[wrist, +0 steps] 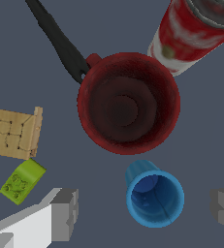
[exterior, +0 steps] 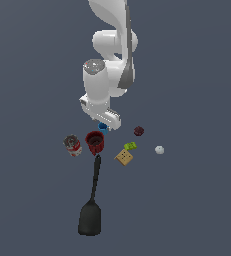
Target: Pick up a designated object from a clutter of objects.
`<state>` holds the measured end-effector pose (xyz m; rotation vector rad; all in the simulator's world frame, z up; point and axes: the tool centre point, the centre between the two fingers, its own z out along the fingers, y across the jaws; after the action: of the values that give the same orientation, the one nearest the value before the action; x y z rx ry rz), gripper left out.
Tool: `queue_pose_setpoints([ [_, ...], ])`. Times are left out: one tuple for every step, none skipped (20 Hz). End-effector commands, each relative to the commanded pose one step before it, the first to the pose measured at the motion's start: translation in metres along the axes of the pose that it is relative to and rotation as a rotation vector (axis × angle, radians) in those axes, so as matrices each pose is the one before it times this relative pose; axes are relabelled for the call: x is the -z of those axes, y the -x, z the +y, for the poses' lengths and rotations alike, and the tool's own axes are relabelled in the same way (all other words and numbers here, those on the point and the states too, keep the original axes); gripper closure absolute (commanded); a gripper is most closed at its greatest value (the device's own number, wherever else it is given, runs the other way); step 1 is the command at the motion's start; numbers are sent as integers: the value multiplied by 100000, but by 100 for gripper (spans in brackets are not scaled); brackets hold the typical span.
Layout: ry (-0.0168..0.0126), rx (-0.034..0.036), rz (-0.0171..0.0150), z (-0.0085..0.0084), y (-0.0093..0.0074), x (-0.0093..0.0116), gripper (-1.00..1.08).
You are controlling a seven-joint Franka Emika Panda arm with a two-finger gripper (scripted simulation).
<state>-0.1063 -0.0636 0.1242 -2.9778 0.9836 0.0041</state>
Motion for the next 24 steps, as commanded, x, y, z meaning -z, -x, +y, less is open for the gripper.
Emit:
queue_pose_setpoints([
  [97, -4591, 211, 800, 958, -1172, -92],
  [51, -1473, 36, 283, 318, -374, -92],
  [46, -1345, 34, 264, 291, -335, -92],
  [42, -1219, 32, 245, 263, -298, -92],
  [38, -1089, 29, 222, 236, -262, -92],
  [33, -958, 26, 199, 209, -228, -92],
  [29, -834, 23, 175, 180, -195, -92],
  [25, -704, 20, 150, 153, -163, -92],
  [20, -573, 16, 123, 126, -132, -92],
  [16, -447, 13, 97, 97, -102, -92],
  [11, -324, 9, 71, 69, -72, -92],
  [7, -195, 6, 43, 41, -43, -92],
  [2, -69, 2, 16, 13, -14, -92],
  [32, 407, -72, -70, -65, 68, -92],
  [0, 0, 0, 1, 2, -21, -92],
  [0, 0, 0, 3, 5, -63, -92],
  [0, 0, 0, 5, 8, -105, -92],
  [0, 0, 0, 6, 10, -146, -92],
  [31, -54, 31, 21, 2, -183, -92],
  [0, 0, 0, 5, 13, -226, -92],
  [0, 0, 0, 4, 14, -266, -92],
  [16, -63, 24, 22, 2, -300, -92],
  [0, 0, 0, 1, 15, -343, -92],
  [6, -66, 18, 21, 2, -376, -92],
])
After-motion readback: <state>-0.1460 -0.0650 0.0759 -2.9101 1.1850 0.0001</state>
